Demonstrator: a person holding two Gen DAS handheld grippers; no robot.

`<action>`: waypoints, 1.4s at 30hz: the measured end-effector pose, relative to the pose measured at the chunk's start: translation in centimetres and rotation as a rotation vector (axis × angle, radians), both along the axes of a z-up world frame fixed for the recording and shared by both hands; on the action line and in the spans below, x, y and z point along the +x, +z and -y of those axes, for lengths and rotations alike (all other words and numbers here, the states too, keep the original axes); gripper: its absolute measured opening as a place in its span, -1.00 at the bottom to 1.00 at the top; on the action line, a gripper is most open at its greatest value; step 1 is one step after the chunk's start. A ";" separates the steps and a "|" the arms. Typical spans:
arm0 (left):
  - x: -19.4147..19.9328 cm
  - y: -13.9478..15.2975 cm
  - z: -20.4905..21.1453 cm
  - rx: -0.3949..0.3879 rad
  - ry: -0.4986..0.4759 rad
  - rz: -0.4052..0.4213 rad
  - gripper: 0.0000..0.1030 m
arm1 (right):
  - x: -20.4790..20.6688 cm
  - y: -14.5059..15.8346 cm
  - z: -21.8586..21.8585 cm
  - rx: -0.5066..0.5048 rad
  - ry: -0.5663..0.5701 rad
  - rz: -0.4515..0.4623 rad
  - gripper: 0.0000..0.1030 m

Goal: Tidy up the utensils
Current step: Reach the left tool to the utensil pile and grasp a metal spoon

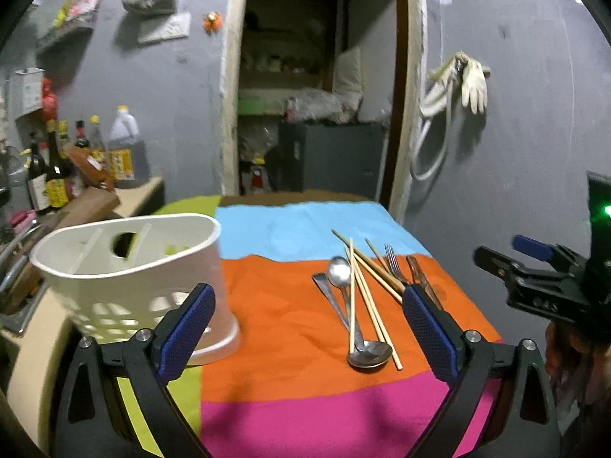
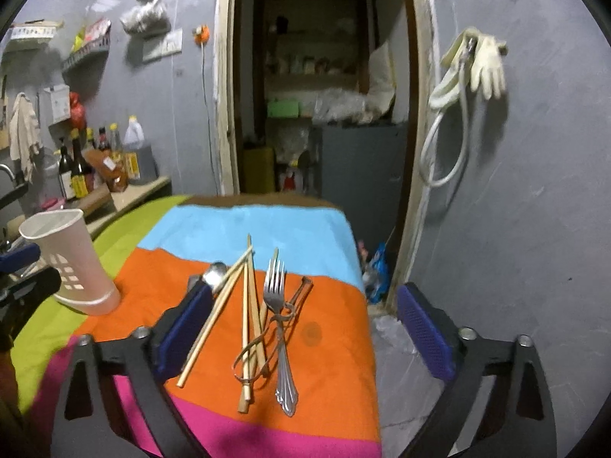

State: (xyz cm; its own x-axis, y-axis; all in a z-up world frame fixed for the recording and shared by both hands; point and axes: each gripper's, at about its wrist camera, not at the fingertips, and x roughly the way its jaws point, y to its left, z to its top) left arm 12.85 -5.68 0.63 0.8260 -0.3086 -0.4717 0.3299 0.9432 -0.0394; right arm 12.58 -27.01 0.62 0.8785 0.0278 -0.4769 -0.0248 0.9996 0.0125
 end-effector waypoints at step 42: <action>16.7 -7.5 3.3 -0.062 -0.086 -0.580 -0.82 | 11.9 -6.8 3.2 0.282 0.077 -0.453 -0.63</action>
State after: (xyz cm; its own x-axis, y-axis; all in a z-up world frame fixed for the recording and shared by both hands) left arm 29.52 -9.02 -6.88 0.4088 -0.4041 -0.8183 0.3131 0.9043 -0.2901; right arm 24.49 -30.18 -6.19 0.5771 0.2660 -0.7722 -0.0280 0.9514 0.3068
